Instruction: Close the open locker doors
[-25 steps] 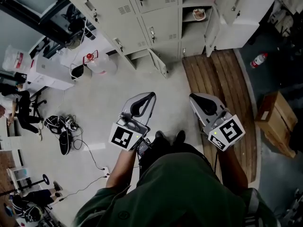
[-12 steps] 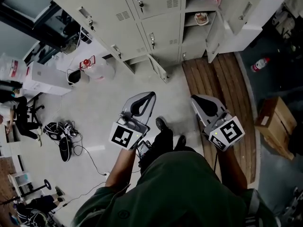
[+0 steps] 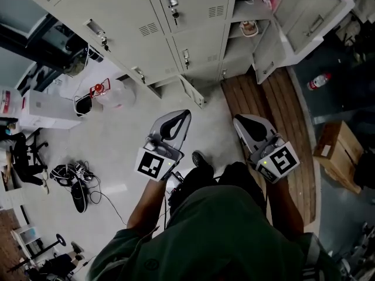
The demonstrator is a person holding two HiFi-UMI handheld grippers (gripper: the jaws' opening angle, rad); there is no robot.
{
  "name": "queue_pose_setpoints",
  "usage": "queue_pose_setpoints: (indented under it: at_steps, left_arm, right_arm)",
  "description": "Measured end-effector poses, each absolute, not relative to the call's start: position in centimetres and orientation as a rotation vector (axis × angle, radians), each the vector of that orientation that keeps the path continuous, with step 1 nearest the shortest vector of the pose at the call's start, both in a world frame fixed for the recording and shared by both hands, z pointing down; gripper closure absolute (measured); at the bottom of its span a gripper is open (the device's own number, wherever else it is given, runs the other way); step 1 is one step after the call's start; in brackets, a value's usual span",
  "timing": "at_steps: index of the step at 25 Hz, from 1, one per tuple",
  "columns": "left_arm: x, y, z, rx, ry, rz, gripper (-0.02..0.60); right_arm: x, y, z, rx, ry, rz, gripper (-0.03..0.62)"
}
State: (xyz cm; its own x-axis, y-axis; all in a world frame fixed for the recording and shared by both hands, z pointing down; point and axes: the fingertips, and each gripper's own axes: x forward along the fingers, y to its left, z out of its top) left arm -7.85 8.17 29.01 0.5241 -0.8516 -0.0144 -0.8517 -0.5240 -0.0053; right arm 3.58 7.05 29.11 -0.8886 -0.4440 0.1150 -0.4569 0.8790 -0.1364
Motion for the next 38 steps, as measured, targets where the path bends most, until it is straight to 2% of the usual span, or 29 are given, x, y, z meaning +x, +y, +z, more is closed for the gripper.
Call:
queue_pose_setpoints:
  at_steps: [10, 21, 38]
  left_arm:
    - [-9.9, 4.1, 31.7, -2.699, 1.646, 0.019, 0.578]
    - [-10.2, -1.4, 37.0, -2.559, 1.859, -0.037, 0.578]
    - [-14.5, -5.7, 61.7, -2.612, 2.11, -0.079, 0.577]
  right_arm:
    - [1.1, 1.8, 32.1, 0.628, -2.996, 0.276, 0.587]
    - [0.0, -4.4, 40.1, 0.324, -2.989, 0.36, 0.586]
    - [-4.7, -9.7, 67.1, 0.199, -2.81, 0.441, 0.585]
